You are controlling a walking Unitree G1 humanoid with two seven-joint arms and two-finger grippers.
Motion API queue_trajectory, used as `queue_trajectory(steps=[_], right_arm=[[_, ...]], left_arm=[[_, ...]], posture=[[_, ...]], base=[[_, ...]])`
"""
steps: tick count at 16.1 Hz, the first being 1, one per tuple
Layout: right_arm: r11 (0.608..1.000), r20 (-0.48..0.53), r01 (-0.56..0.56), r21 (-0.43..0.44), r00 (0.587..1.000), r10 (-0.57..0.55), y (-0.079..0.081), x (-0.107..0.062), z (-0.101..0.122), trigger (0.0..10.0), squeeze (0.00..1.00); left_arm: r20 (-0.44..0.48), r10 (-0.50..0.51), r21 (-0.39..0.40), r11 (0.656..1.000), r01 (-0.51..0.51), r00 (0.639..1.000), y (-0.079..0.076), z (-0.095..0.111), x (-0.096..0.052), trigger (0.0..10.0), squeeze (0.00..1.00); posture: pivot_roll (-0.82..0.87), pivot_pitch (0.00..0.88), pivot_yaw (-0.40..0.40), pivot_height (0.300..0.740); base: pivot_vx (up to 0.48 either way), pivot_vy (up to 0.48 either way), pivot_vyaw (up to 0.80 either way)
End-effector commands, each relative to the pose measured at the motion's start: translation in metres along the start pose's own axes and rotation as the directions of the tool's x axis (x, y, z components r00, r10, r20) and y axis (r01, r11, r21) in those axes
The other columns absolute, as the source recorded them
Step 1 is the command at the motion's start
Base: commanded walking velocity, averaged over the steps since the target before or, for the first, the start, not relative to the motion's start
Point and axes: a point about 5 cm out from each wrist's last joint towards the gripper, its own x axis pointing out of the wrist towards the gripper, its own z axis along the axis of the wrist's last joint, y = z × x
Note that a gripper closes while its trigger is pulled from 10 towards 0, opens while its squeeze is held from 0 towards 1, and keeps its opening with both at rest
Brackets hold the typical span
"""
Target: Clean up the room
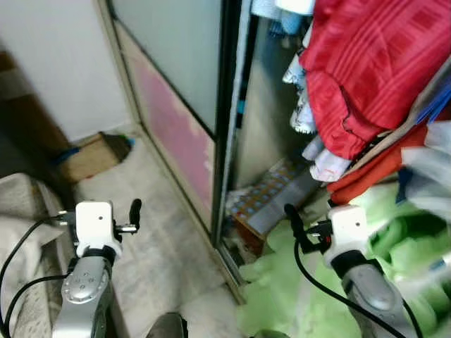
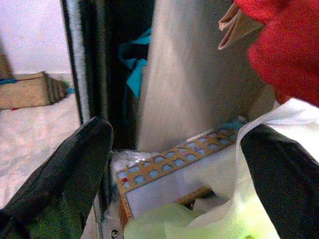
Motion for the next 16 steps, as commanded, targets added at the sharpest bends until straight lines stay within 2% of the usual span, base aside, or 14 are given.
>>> queue_trajectory(steps=[1,3,5,7,8,9,10,11,13,14,16], right_arm=[[0.998,-0.001,-0.053,0.018,0.999,0.053,0.005,-0.004,0.002,10.0,0.0],[0.994,0.017,-0.11,-0.015,0.994,0.11,0.009,-0.009,0.006,10.0,0.0],[0.987,0.017,-0.153,-0.042,0.988,0.154,0.006,-0.023,0.013,10.0,0.0],[0.993,-0.015,-0.087,-0.076,0.996,0.086,-0.007,-0.033,0.01,10.0,0.0],[0.998,-0.059,0.011,-0.067,0.998,-0.015,-0.019,-0.042,0.004,10.0,0.0],[0.998,-0.097,-0.002,-0.058,0.995,-0.004,-0.02,-0.06,-0.003,10.0,0.0],[0.996,-0.117,-0.075,-0.037,0.991,0.07,-0.012,-0.068,-0.007,10.0,0.0],[0.994,-0.117,-0.108,-0.01,0.987,0.106,-0.008,-0.064,-0.01,10.0,0.0],[0.987,-0.041,-0.151,-0.048,0.988,0.15,0.001,-0.032,-0.003,10.0,0.0],[0.989,-0.013,-0.141,-0.044,0.99,0.14,0.003,-0.021,0.002,10.0,0.0],[0.99,0.008,-0.142,-0.025,0.99,0.143,0.007,-0.017,0.006,10.0,0.0]], left_arm=[[0.02,-0.044,-0.028,0.999,0.044,0.999,-0.009,0.005,0.0,10.0,0.0],[0.021,-0.04,-0.019,0.999,0.04,0.999,-0.008,0.006,0.0,10.0,0.0],[0.021,-0.04,-0.016,0.999,0.04,0.999,-0.008,0.006,0.001,10.0,0.0],[0.023,-0.042,0.0,0.999,0.042,0.999,-0.007,0.006,0.002,10.0,0.0],[0.023,-0.045,-0.006,0.999,0.045,0.999,-0.008,0.006,0.002,10.0,0.0],[0.023,-0.049,-0.007,0.999,0.049,0.999,-0.009,0.007,0.003,10.0,0.0],[0.013,-0.05,-0.023,0.998,0.05,0.999,-0.009,0.006,0.003,10.0,0.0],[0.003,-0.054,-0.041,0.998,0.054,0.999,-0.011,0.004,0.004,10.0,0.0],[0.006,-0.072,-0.052,0.996,0.072,0.997,-0.016,0.005,0.007,10.0,0.0],[0.014,-0.06,-0.048,0.997,0.061,0.998,-0.015,0.007,0.008,10.0,0.0],[0.03,-0.039,-0.016,0.999,0.04,0.999,-0.012,0.01,0.009,10.0,0.0]], posture=[[-0.03,0.101,-0.047,0.74],[-0.03,0.102,-0.045,0.74],[-0.04,0.105,-0.044,0.74],[-0.05,0.107,-0.045,0.74],[-0.05,0.108,-0.046,0.74],[-0.06,0.11,-0.046,0.74],[-0.07,0.111,-0.043,0.74],[-0.07,0.11,-0.039,0.74],[-0.06,0.103,-0.032,0.74],[-0.05,0.095,-0.038,0.74],[-0.04,0.094,-0.045,0.74]], base=[[0.0,0.0,0.72],[0.0,0.0,0.61],[0.0,0.0,0.0],[0.0,0.0,0.0],[0.0,0.0,0.0],[0.0,0.0,0.0],[0.0,0.0,0.0],[0.0,0.0,0.0],[0.0,0.0,0.8],[0.0,0.0,0.8],[0.0,0.0,0.8]])
